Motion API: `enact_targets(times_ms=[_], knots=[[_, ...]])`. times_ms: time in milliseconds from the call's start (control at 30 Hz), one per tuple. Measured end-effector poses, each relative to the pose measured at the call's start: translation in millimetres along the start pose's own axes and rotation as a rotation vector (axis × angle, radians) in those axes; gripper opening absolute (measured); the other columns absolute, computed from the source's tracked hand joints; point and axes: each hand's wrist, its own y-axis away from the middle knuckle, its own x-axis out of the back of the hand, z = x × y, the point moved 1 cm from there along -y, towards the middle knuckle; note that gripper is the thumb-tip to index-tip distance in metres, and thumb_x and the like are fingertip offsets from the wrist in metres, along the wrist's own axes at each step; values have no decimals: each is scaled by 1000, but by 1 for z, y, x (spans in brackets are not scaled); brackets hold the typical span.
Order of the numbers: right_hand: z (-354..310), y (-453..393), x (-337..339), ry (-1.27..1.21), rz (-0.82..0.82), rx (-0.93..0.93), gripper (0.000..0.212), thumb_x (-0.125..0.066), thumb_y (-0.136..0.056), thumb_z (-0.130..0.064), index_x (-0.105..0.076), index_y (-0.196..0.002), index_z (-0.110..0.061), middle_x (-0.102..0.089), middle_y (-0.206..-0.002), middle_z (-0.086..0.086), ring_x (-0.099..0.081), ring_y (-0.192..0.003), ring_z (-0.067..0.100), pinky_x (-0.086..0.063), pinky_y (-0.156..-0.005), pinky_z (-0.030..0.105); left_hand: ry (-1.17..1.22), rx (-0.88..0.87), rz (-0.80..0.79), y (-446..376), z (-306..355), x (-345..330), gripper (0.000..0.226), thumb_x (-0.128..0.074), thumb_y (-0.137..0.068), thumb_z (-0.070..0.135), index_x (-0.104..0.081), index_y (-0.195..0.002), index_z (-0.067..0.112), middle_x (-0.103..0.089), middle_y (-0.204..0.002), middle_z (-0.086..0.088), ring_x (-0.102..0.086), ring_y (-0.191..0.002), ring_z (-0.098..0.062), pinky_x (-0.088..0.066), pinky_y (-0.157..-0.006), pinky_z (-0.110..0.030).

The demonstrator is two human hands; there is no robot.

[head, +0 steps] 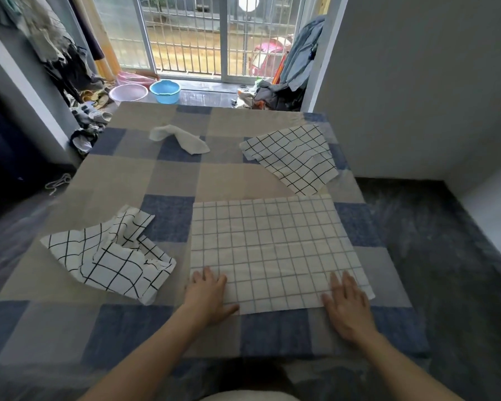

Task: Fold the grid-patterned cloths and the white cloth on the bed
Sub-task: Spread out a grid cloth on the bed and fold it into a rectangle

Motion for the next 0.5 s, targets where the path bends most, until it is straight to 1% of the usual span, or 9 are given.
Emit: enact_targets(times_ms=[67,133,200,233,300,333,400,433,500], knots=[[26,1,6,0,-2,-71,66,-17,-99,-53,8,-153,-24,12,-161,9,7,-148,23,-6,-119,46,-2,-12,2,1,0,4,82,-48,-79,74,-33,-139,19,-29,-145,-22,-37,-126,-40,-38,-101,-47],[33,2,10,17,-22,-101,65,-19,-99,-52,4,-153,-23,7,-162,9,2,-148,24,-9,-118,47,-27,-25,0,3,0,9,84,-54,-77,71,-32,-139,18,-31,-144,-22,-39,-125,-40,-39,-100,-46],[24,0,14,25,34,-98,64,-23,-99,-49,-9,-152,-16,-3,-161,12,-7,-147,28,-13,-116,49,-54,-39,-7,5,0,11,84,-60,-76,65,-31,-139,18,-31,-145,-23,-38,-127,-41,-38,-100,-45],[16,1,16,35,105,-58,60,-29,-99,-46,-20,-149,-14,-12,-159,15,-15,-145,30,-18,-115,50,-62,-47,-9,6,0,12,83,-63,-76,61,-30,-139,18,-30,-146,-23,-37,-128,-41,-37,-101,-45],[-5,3,20,67,208,112,53,-42,-94,-37,-36,-140,-12,-30,-152,15,-30,-139,30,-28,-112,48,-63,-56,-11,6,-2,11,81,-66,-77,55,-31,-139,18,-30,-146,-23,-36,-129,-40,-37,-102,-45],[-17,4,19,75,209,218,53,-48,-91,-33,-40,-139,-12,-34,-151,14,-34,-137,28,-29,-112,44,-60,-56,-17,5,-2,11,80,-68,-76,52,-31,-139,18,-30,-146,-22,-36,-129,-40,-37,-102,-46],[-39,8,15,58,142,376,55,-53,-91,-30,-40,-142,-16,-33,-153,8,-32,-140,23,-26,-115,38,-56,-51,-37,3,-3,11,80,-70,-76,48,-31,-139,17,-30,-147,-22,-37,-128,-40,-39,-102,-47],[-47,9,13,39,102,402,57,-54,-91,-32,-39,-143,-17,-32,-153,6,-30,-141,21,-25,-115,35,-56,-49,-46,2,-3,11,81,-72,-76,47,-30,-139,17,-30,-147,-23,-38,-128,-40,-39,-102,-47],[-54,7,12,-2,76,398,60,-57,-88,-40,-40,-142,-19,-34,-151,1,-31,-138,19,-29,-113,33,-57,-49,-53,1,-3,11,83,-74,-74,45,-31,-139,17,-31,-145,-21,-40,-126,-39,-42,-101,-47]])
